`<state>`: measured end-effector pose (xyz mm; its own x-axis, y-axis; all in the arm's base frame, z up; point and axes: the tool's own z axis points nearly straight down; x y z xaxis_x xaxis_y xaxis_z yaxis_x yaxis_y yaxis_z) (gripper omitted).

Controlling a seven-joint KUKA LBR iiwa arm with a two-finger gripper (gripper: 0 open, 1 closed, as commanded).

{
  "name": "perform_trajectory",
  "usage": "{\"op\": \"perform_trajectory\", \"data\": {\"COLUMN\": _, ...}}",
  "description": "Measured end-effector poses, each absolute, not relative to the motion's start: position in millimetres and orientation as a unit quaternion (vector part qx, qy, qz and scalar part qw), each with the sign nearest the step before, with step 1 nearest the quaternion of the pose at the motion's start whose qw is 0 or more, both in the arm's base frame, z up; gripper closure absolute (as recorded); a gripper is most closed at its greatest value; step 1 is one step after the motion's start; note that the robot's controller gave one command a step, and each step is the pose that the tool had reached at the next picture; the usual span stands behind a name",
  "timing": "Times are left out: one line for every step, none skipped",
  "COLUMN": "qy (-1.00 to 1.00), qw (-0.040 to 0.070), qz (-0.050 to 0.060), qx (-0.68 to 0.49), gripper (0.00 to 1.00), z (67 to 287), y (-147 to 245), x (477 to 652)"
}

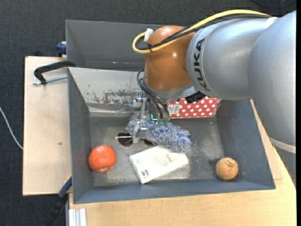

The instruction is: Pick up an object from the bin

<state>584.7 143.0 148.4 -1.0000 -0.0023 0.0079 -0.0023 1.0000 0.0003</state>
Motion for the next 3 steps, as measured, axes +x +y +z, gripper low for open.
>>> {"op": "perform_trajectory", "data": {"qy": -1.0, "qw": 0.0, "qz": -0.001, "qx": 0.0, "gripper": 0.0, "z": 153.2, "y": 142.5, "x": 586.8}}
{"op": "perform_trajectory", "data": {"qy": -0.991, "qw": 0.0, "qz": -0.001, "qx": 0.134, "gripper": 1.0, "z": 74.2, "y": 153.8, "x": 564.4}}
{"op": "perform_trajectory", "data": {"qy": -0.991, "qw": 0.0, "qz": -0.001, "qx": 0.134, "gripper": 1.0, "z": 74.2, "y": 153.8, "x": 564.4}}
